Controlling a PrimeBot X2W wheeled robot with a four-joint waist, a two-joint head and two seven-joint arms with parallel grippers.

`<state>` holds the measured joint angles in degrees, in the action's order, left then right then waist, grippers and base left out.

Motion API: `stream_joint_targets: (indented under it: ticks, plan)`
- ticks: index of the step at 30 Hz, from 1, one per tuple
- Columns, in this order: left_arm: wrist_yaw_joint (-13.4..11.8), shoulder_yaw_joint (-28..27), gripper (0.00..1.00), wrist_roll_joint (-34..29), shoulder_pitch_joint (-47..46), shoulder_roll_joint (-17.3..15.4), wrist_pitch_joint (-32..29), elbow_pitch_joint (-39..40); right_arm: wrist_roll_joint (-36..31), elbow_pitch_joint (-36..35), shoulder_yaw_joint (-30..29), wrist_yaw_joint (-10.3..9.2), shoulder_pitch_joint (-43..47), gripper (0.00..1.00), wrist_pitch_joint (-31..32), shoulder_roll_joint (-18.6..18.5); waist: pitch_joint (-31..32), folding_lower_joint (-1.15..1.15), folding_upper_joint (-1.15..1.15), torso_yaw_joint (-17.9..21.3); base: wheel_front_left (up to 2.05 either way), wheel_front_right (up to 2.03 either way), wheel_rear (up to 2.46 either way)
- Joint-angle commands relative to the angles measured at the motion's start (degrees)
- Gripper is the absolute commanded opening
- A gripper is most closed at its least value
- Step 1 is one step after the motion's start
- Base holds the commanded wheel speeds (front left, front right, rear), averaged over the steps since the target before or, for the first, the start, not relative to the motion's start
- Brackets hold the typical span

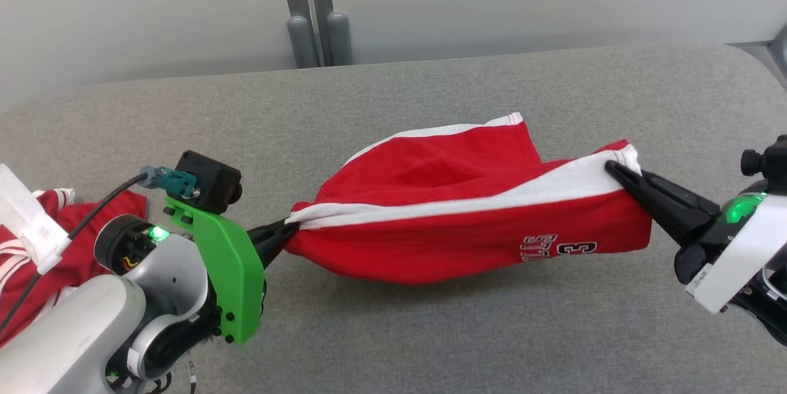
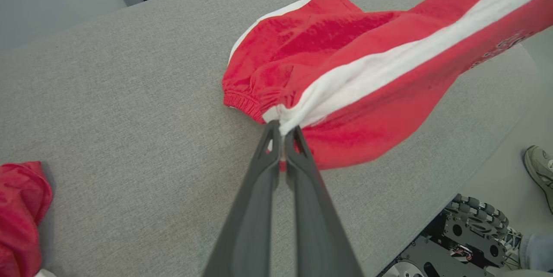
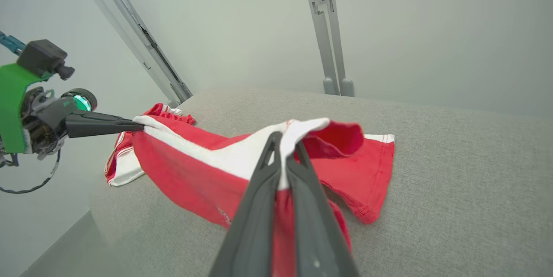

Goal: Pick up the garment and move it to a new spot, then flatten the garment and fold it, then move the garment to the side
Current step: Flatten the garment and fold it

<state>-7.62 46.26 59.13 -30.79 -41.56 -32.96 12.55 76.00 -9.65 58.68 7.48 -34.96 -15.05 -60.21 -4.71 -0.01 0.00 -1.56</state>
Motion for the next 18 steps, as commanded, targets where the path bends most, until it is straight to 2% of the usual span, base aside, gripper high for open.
stream_joint_targets:
  ticks: [1, 6, 9, 17, 18]
  plan:
    - [-0.43, -0.59, 0.00, 0.31, -0.33, -0.02, 0.05, -0.47, -0.35, 0.89, -0.98, 0.02, 0.46, 0.00, -0.08, 1.02, -1.14, 0.01, 0.00, 0.52, 0.00, 0.00, 0.00]
    - [0.90, -1.02, 0.00, -0.54, -3.83, 2.47, 0.78, -3.75, -1.38, 5.58, -3.59, 0.02, -2.00, 0.00, -0.10, 4.26, -4.32, 0.01, 0.00, 0.02, 0.00, 0.00, 0.00]
    - [2.27, -0.86, 0.00, -0.48, -5.91, 4.82, 1.55, -7.87, -1.70, 9.07, -4.58, 0.02, -3.48, 0.00, -0.12, 6.98, -5.89, 0.01, 0.00, -0.37, 0.00, 0.00, 0.00]
    - [5.70, -0.30, 0.00, -0.51, -10.92, 9.93, 2.37, -17.16, -2.73, 16.49, -6.64, 0.02, -6.96, 0.00, -0.15, 11.43, -8.70, 0.01, 0.00, -0.98, 0.00, 0.00, 0.00]
    - [6.40, -0.37, 0.00, -0.86, -12.68, 11.46, 3.02, -19.81, -2.65, 18.82, -6.65, 0.02, -8.21, 0.00, -0.15, 12.59, -9.81, 0.01, 0.00, -1.10, 0.00, 0.00, 0.00]
